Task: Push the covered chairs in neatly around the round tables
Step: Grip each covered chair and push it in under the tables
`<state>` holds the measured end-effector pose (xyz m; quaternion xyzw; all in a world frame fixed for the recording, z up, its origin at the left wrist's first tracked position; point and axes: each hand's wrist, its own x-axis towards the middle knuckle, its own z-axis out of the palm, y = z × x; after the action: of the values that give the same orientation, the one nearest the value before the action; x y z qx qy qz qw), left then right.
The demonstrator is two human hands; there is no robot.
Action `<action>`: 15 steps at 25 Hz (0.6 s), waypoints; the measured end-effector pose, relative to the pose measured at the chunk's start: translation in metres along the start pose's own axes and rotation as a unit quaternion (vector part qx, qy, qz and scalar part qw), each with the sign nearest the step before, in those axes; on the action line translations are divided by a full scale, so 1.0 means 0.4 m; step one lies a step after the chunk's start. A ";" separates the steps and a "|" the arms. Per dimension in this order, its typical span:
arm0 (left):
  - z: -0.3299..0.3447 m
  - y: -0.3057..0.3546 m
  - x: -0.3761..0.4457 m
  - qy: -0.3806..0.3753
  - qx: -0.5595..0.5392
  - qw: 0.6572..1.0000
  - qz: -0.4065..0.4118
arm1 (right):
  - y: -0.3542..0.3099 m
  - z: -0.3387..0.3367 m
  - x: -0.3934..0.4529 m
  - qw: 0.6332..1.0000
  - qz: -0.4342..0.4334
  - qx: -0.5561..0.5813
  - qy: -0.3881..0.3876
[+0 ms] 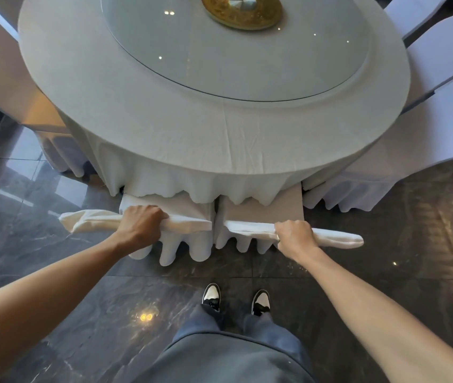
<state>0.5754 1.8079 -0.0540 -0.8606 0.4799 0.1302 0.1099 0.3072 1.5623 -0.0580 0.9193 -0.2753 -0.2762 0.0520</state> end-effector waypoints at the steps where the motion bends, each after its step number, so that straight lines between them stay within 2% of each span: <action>1: -0.002 0.009 0.005 0.003 0.001 1.000 -0.003 | -0.014 -0.005 0.009 1.000 0.004 0.002 0.000; 10: 0.014 0.071 0.005 0.023 -0.017 0.999 -0.043 | -0.048 -0.022 0.042 0.999 -0.013 0.028 0.012; 15: 0.019 0.115 0.037 0.019 0.043 0.998 0.029 | -0.048 -0.022 0.055 0.998 -0.046 0.030 0.012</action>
<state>0.5425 1.7747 -0.0690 -0.8432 0.5119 0.0958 0.1335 0.3365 1.5664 -0.0661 0.9353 -0.2405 -0.2589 0.0152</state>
